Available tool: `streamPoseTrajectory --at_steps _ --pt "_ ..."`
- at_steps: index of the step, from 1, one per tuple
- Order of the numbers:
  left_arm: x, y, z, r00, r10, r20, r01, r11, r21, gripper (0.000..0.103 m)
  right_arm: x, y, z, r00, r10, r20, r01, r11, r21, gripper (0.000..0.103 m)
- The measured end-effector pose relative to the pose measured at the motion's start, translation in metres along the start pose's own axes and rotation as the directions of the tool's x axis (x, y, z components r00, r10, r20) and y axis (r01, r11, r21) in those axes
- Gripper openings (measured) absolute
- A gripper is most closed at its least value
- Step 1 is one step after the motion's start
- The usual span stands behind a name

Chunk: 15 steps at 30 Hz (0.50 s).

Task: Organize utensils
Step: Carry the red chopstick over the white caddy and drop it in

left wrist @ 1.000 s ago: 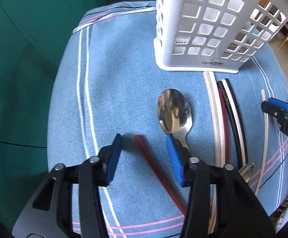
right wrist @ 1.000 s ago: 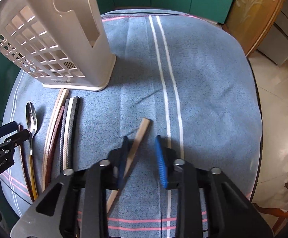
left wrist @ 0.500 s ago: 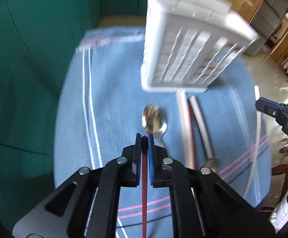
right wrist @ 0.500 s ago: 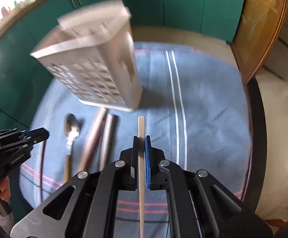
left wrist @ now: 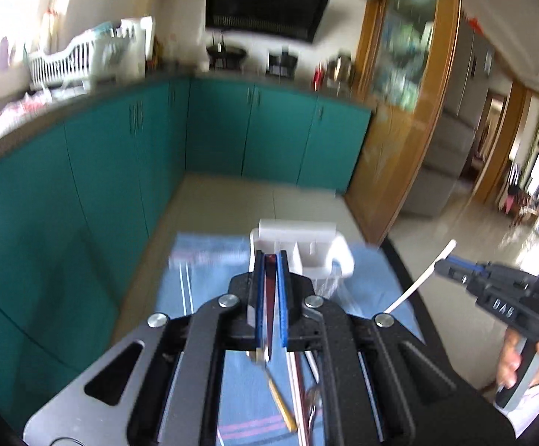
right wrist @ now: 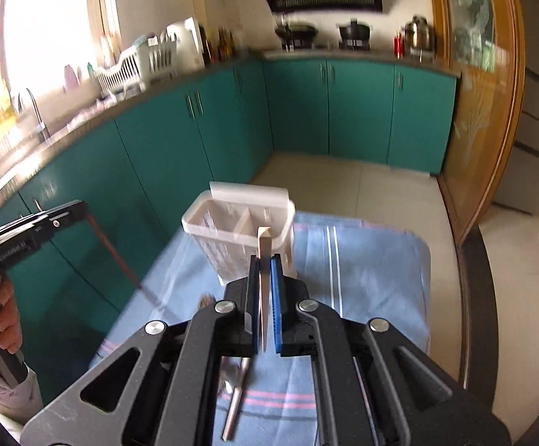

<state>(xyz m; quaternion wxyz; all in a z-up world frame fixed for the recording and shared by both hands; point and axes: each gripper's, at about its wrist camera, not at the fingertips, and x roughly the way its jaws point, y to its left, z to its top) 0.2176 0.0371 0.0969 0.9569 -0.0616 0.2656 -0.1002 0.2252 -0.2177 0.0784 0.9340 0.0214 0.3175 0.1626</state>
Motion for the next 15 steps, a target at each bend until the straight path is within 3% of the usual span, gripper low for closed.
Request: streamPoseTrajectory --at_steps 6,11,15 --pt "-0.019 0.01 0.07 0.985 0.031 0.171 -0.022 0.998 -0.052 0.006 -0.018 -0.008 0.059 0.987 0.074 0.145 -0.083 0.995 0.058 0.007" --pt "-0.004 0.02 0.097 0.979 0.045 0.198 -0.021 0.993 -0.119 0.006 -0.022 -0.014 0.1 0.967 0.049 0.249 -0.072 0.994 0.086 0.007" --pt "0.002 0.028 0.105 0.976 0.043 0.212 -0.008 0.987 -0.163 0.006 -0.009 -0.016 0.108 0.965 -0.015 0.263 -0.009 0.996 0.092 0.007"
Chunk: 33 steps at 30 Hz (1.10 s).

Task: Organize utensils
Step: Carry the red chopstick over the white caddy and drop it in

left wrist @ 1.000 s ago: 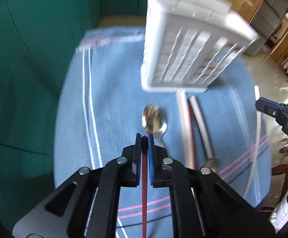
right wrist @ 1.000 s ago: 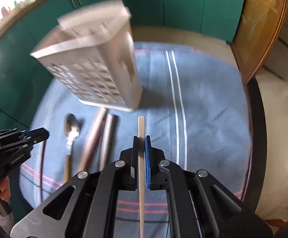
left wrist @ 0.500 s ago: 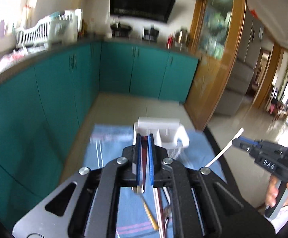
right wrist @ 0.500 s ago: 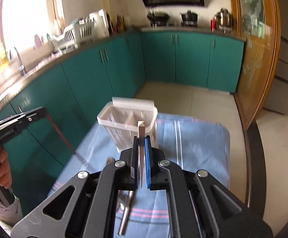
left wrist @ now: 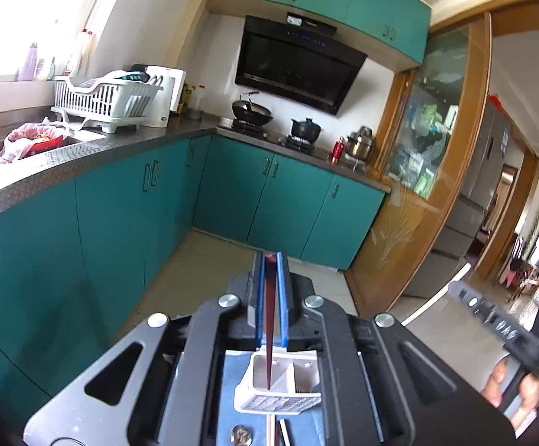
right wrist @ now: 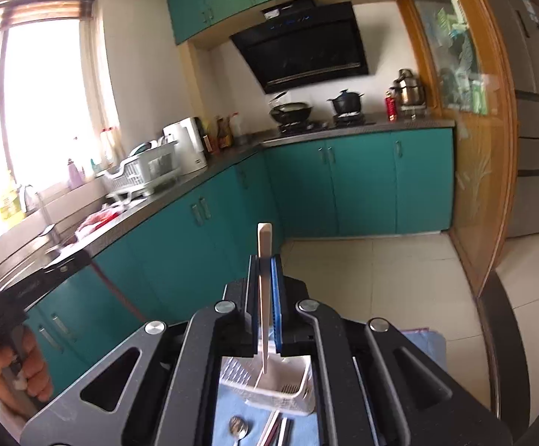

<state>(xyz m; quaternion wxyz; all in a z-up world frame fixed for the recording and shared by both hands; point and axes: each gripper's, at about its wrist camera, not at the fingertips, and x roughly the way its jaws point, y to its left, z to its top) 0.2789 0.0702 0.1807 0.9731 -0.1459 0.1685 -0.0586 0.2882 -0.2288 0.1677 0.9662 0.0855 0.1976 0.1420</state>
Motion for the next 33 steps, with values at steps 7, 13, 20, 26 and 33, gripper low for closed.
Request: streamPoseTrajectory --at_steps 7,13,20,26,33 --pt "0.028 0.001 -0.038 0.999 0.042 0.016 -0.042 0.999 -0.003 0.006 0.053 -0.01 -0.049 0.994 -0.029 -0.103 0.031 0.999 0.014 0.007" --pt "0.063 0.013 -0.087 0.994 0.068 -0.088 -0.068 0.998 0.001 0.006 0.064 -0.019 -0.084 0.988 -0.033 -0.151 0.039 0.999 0.036 0.007" --pt "0.06 0.022 -0.11 0.992 0.07 -0.108 -0.071 0.998 -0.002 0.009 0.048 -0.026 -0.097 0.988 -0.068 -0.139 0.075 0.996 0.042 0.014" --pt "0.021 0.029 -0.123 0.996 0.072 -0.042 -0.072 0.997 0.002 0.036 0.004 -0.032 -0.111 0.994 -0.081 -0.078 0.084 0.996 0.042 0.042" --pt "-0.008 0.055 -0.181 0.964 0.21 -0.163 -0.204 0.977 0.055 0.048 0.001 -0.053 -0.192 0.949 -0.147 -0.278 0.156 0.988 0.008 0.042"
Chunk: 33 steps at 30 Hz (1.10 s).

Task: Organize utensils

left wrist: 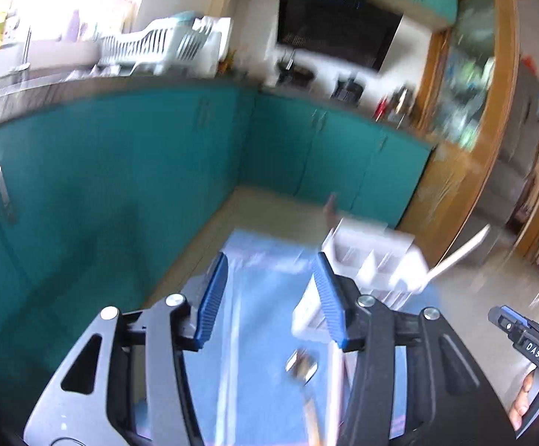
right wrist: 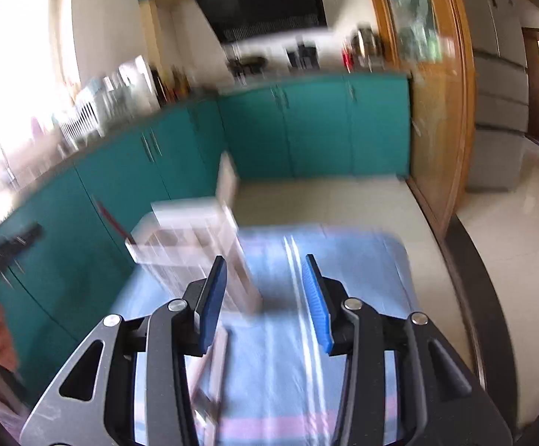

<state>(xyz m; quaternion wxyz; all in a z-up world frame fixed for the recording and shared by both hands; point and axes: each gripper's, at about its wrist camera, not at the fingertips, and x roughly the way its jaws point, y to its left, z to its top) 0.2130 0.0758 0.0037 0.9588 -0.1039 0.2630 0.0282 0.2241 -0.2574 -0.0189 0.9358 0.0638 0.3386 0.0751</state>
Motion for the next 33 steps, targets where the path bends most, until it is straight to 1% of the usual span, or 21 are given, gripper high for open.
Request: streamPoseTrajectory --at_steps 1,2,3,5,6,8,11,12,14,17,18,19,21,22,24,25,26,28,29,32,33 --pt "0.009 0.001 -0.011 0.999 0.019 -0.05 -0.018 1.0 0.014 0.048 0.021 -0.003 -0.016 0.996 0.026 -0.082 -0.025 1.0 0.013 0.042" --pt "0.022 0.002 -0.025 0.993 0.038 -0.113 -0.034 0.999 0.033 0.048 0.041 -0.005 -0.033 0.984 0.069 -0.164 -0.062 0.997 0.047 0.042" --pt "0.032 0.003 -0.035 0.986 0.053 -0.158 -0.046 0.998 0.047 0.048 0.055 -0.006 -0.045 0.97 0.106 -0.219 -0.09 0.993 0.078 0.042" --pt "0.05 0.004 -0.056 0.966 0.091 -0.241 -0.076 0.995 0.072 0.048 0.08 0.0 -0.075 0.922 0.217 -0.32 -0.18 0.973 0.143 0.042" --pt "0.057 0.004 -0.065 0.957 0.098 -0.271 -0.079 0.994 0.081 0.049 0.087 0.007 -0.08 0.909 0.242 -0.339 -0.203 0.968 0.146 0.042" --pt "0.068 0.003 -0.074 0.944 0.084 -0.318 -0.059 0.994 0.086 0.052 0.098 0.019 -0.09 0.89 0.272 -0.367 -0.237 0.962 0.138 0.042" --pt "0.076 0.0 -0.081 0.937 0.073 -0.341 -0.043 0.995 0.095 0.057 0.104 0.032 -0.092 0.869 0.316 -0.381 -0.288 0.949 0.131 0.042" --pt "0.078 0.0 -0.081 0.936 0.067 -0.345 -0.036 0.995 0.096 0.058 0.104 0.035 -0.093 0.865 0.323 -0.384 -0.298 0.947 0.124 0.041" --pt "0.083 -0.003 -0.085 0.932 0.046 -0.359 -0.014 0.996 0.093 0.059 0.106 0.045 -0.095 0.856 0.333 -0.396 -0.32 0.942 0.101 0.035" --pt "0.1 -0.01 -0.084 0.926 -0.029 -0.376 0.067 0.994 0.087 0.061 0.112 0.054 -0.097 0.843 0.333 -0.422 -0.333 0.94 0.078 0.022" --pt "0.107 -0.014 -0.084 0.92 -0.051 -0.389 0.092 0.992 0.088 0.061 0.114 0.056 -0.098 0.839 0.335 -0.429 -0.336 0.939 0.074 0.014" --pt "0.116 -0.018 -0.083 0.911 -0.081 -0.404 0.126 0.988 0.088 0.061 0.115 0.058 -0.098 0.837 0.334 -0.434 -0.338 0.939 0.069 0.008" --pt "0.131 -0.026 -0.081 0.894 -0.133 -0.427 0.183 0.98 0.079 0.061 0.115 0.057 -0.099 0.836 0.335 -0.434 -0.344 0.937 0.06 0.002" --pt "0.139 -0.029 -0.081 0.885 -0.153 -0.441 0.206 0.976 0.076 0.061 0.113 0.058 -0.099 0.835 0.341 -0.433 -0.351 0.935 0.059 0.002" --pt "0.155 -0.035 -0.085 0.857 -0.185 -0.482 0.253 0.964 0.08 0.061 0.111 0.057 -0.099 0.836 0.34 -0.43 -0.353 0.934 0.053 0.002" --pt "0.163 -0.04 -0.087 0.839 -0.193 -0.508 0.277 0.956 0.094 0.061 0.11 0.058 -0.099 0.838 0.338 -0.429 -0.352 0.935 0.049 0.002" --pt "0.167 -0.043 -0.089 0.829 -0.199 -0.522 0.291 0.951 0.1 0.061 0.111 0.06 -0.099 0.838 0.337 -0.428 -0.352 0.935 0.047 0.002" --pt "0.176 -0.049 -0.092 0.817 -0.204 -0.54 0.311 0.944 0.113 0.06 0.11 0.059 -0.099 0.84 0.336 -0.427 -0.348 0.936 0.051 0.002" --pt "0.181 -0.051 -0.093 0.807 -0.213 -0.551 0.325 0.939 0.114 0.059 0.11 0.058 -0.099 0.84 0.336 -0.427 -0.346 0.937 0.055 0.002" --pt "0.193 -0.055 -0.096 0.777 -0.253 -0.576 0.367 0.926 0.089 0.055 0.111 0.055 -0.099 0.839 0.338 -0.426 -0.344 0.937 0.064 0.002" --pt "0.197 -0.056 -0.096 0.771 -0.26 -0.581 0.374 0.923 0.084 0.052 0.11 0.055 -0.099 0.839 0.338 -0.427 -0.344 0.937 0.065 0.002"
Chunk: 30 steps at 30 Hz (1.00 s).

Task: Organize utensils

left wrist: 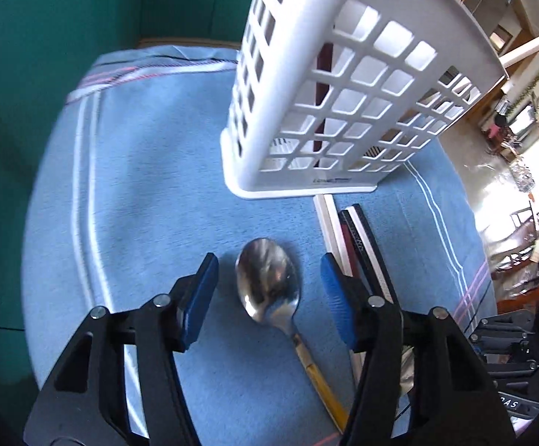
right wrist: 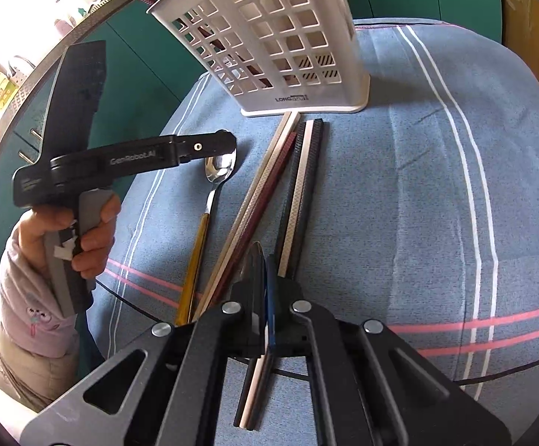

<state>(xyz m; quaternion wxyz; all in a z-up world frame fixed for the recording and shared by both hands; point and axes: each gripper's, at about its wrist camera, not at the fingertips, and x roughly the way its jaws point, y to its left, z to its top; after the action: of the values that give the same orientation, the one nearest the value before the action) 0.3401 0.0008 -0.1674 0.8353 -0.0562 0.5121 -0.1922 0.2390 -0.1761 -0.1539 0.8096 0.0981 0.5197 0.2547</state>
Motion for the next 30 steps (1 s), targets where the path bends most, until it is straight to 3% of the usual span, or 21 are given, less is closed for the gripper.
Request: streamPoseTrajectory --at_steps 3,5,8,13,19,22,25,27,30 --pt "0.005 0.003 0.003 0.999 -0.043 -0.006 0.043 0.999 -0.005 0.036 -0.001 -0.001 0.0 1.0 0.001 0.0 -0.001 1.0 0.005 0.002" --pt "0.004 0.01 0.004 0.998 -0.067 -0.019 0.066 0.997 -0.033 0.015 -0.003 -0.002 -0.001 1.0 0.001 0.0 -0.001 1.0 0.008 0.002" --pt "0.001 0.014 0.001 0.996 -0.09 -0.013 0.09 0.994 -0.055 0.006 -0.001 -0.003 -0.001 1.0 0.002 0.0 -0.002 1.0 0.014 0.002" --pt "-0.005 0.017 -0.004 0.996 -0.09 0.015 0.091 0.993 -0.071 0.002 -0.002 -0.003 -0.001 1.0 -0.002 0.007 0.002 1.0 0.014 0.002" --pt "-0.04 0.01 -0.012 0.99 0.019 0.136 -0.01 0.997 -0.072 0.002 -0.024 -0.001 0.001 0.997 -0.045 0.064 0.044 0.999 0.012 0.002" --pt "-0.069 -0.004 -0.022 0.963 0.094 0.253 -0.083 0.995 -0.052 0.002 -0.044 0.003 0.005 0.987 -0.096 0.131 0.097 0.995 0.002 0.002" --pt "-0.094 -0.02 -0.031 0.922 0.162 0.351 -0.157 0.987 -0.041 0.002 -0.063 0.01 0.01 0.968 -0.153 0.2 0.159 0.987 -0.012 0.002" --pt "-0.114 -0.034 -0.037 0.876 0.217 0.43 -0.224 0.974 -0.035 0.002 -0.078 0.014 0.014 0.95 -0.182 0.253 0.193 0.981 -0.019 0.001" --pt "-0.142 -0.042 -0.04 0.818 0.262 0.512 -0.276 0.96 -0.049 0.002 -0.099 0.024 0.021 0.906 -0.262 0.333 0.289 0.957 -0.032 0.001"
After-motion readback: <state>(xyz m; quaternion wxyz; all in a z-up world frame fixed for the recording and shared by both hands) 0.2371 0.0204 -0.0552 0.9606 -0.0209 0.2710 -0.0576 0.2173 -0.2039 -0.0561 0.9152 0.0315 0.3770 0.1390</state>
